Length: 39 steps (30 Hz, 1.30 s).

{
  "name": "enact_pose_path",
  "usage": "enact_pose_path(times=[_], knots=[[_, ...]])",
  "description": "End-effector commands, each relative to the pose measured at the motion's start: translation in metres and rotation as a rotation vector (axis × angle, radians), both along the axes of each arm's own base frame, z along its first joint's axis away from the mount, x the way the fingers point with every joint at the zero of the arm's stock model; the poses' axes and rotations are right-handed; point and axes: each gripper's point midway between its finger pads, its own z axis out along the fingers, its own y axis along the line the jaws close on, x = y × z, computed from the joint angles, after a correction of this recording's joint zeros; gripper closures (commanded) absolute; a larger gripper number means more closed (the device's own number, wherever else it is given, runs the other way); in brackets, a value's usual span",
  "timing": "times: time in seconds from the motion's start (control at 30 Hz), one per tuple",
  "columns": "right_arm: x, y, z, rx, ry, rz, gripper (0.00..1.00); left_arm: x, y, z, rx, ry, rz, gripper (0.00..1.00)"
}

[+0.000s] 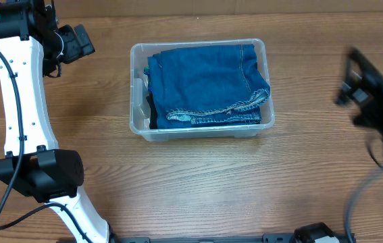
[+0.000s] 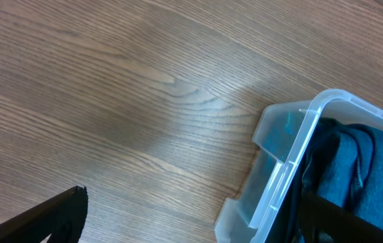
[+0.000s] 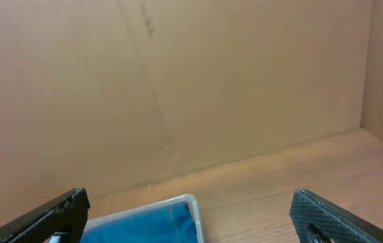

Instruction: Pack container

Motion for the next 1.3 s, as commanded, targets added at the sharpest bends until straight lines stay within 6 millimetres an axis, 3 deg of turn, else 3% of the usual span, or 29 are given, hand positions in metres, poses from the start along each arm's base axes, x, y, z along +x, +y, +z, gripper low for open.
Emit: enact_pose_path(times=[0.0,0.13,0.3,0.43,0.53,0.8,1.27], knots=[[-0.016,-0.008,-0.026,-0.071,-0.024,0.022,0.0,0.002,0.002,0.007,0.008,-0.024,-0.005,0.0],[-0.025,0.005,-0.057,-0.149,-0.138,0.124,0.0,0.002,0.002,0.007,0.008,-0.024,-0.005,0.0],[-0.009,0.034,-0.141,-0.148,-0.265,0.288,0.0,0.002,0.002,0.007,0.008,-0.024,-0.005,0.0],[0.001,0.04,-0.208,-0.131,-0.281,0.318,0.0,0.002,0.002,0.007,0.008,-0.024,-0.005,0.0],[0.002,0.041,-0.246,-0.132,-0.286,0.323,0.0,0.002,0.002,0.007,0.008,-0.024,-0.005,0.0],[0.001,0.043,-0.28,-0.111,-0.291,0.327,0.0,0.002,0.002,0.007,0.008,-0.024,-0.005,0.0],[0.003,0.048,-0.331,-0.093,-0.151,0.358,0.0,0.002,0.002,0.007,0.008,-0.024,-0.005,0.0]])
